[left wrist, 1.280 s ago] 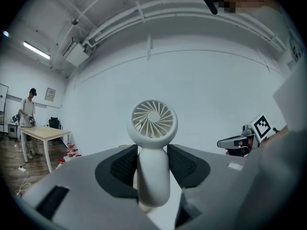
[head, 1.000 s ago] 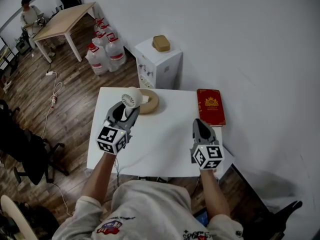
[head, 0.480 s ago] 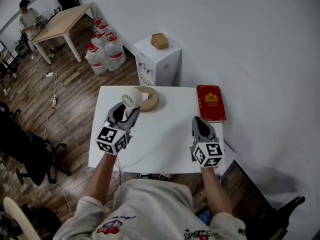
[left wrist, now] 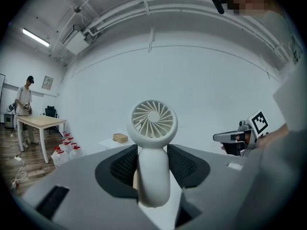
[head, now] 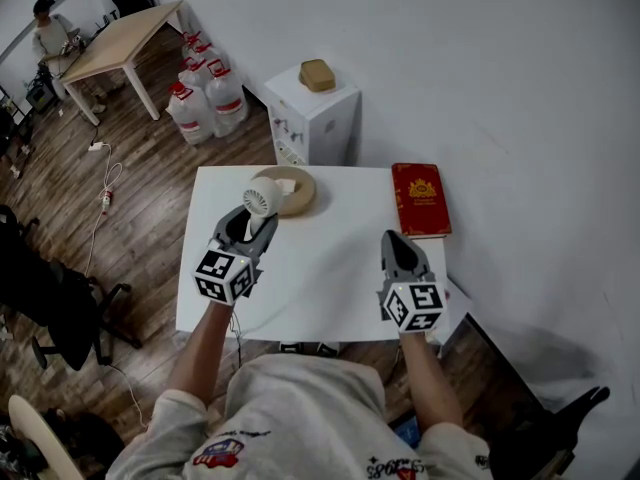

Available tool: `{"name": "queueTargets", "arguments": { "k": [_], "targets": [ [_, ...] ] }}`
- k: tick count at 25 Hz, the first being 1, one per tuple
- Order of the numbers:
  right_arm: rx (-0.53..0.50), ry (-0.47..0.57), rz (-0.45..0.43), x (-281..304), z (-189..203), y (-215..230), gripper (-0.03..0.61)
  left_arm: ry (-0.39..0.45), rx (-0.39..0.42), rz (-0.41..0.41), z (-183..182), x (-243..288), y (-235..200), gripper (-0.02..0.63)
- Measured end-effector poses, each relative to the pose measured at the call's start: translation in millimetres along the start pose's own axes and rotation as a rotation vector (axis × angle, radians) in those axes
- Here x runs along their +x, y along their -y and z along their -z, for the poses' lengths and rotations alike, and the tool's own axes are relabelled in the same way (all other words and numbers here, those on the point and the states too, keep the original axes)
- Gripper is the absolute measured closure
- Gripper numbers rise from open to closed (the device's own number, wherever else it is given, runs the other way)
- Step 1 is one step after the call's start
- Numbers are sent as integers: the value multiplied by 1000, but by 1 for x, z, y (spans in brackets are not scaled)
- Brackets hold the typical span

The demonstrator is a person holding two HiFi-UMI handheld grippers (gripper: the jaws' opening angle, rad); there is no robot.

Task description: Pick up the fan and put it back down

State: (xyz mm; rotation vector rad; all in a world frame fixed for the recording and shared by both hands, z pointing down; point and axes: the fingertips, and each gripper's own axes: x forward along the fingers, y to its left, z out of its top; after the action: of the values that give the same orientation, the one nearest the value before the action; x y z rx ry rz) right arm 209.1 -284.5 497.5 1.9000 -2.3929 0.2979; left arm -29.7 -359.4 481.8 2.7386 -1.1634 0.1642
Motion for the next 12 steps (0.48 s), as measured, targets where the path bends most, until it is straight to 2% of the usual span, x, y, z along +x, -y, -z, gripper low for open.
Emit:
{"name": "queueTargets", "arguments": {
  "k": [12],
  "targets": [
    [8,-11,50,-13,7,11,588,-296,-97,-78,143,2,-36,426]
  ]
}}
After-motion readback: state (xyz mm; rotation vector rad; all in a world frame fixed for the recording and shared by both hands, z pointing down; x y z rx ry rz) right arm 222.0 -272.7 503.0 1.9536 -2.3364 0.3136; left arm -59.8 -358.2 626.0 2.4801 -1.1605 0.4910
